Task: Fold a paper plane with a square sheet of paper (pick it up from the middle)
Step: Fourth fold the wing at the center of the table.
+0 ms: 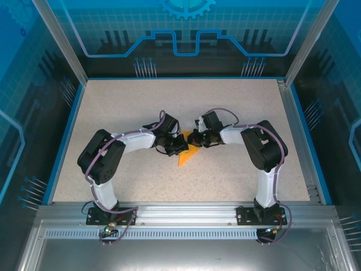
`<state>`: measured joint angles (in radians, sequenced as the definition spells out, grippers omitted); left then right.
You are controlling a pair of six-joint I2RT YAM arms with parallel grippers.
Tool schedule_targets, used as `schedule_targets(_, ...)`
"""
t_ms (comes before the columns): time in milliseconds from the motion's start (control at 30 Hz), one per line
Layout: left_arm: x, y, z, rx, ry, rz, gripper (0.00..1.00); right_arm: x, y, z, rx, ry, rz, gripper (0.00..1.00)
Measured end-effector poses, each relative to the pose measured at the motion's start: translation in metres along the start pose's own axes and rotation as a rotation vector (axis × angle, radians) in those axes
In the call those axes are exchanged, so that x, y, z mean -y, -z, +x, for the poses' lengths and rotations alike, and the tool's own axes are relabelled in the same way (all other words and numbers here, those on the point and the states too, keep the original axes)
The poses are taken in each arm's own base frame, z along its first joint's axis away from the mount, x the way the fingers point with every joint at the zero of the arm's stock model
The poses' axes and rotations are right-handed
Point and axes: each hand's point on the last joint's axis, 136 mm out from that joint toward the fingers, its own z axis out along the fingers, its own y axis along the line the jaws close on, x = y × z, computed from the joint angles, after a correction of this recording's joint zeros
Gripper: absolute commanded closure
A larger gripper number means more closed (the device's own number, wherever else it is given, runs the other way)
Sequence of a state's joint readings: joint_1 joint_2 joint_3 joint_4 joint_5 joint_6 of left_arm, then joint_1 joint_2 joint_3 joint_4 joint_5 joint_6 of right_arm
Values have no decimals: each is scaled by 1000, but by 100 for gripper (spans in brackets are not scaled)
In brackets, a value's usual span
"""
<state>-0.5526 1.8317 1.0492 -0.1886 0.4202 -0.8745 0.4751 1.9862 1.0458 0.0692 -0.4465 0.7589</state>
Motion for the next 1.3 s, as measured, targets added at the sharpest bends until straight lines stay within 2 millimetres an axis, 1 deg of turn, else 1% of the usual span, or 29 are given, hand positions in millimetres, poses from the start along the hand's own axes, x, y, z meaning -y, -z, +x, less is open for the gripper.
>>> schedule_targets(200, 0, -9, -7, 19, 19, 18, 91, 0, 0, 0, 0, 0, 0, 99)
schedule_targets(300, -7, -15, -10, 25, 33, -1, 91, 0, 0, 0, 0, 0, 0, 99)
schedule_targets(367, -16, -20, -9, 21, 45, -23, 92, 0, 0, 0, 0, 0, 0, 99)
schedule_targets(467, -19, -22, -8, 27, 38, -15, 91, 0, 0, 0, 0, 0, 1, 99)
schedule_targets(600, -22, -20, -5, 36, 14, -9, 91, 0, 0, 0, 0, 0, 1, 99)
schedule_targets(733, -30, -15, 4, 35, -20, -11, 91, 0, 0, 0, -1, -1, 1, 98)
schedule_targets(1000, -36, -10, 14, 12, -87, -21, 89, 0, 0, 0, -1, -1, 1, 98)
schedule_targets(1300, -49, 1, 28, -24, -79, -85, 88, 0, 0, 0, -1, -1, 2, 98)
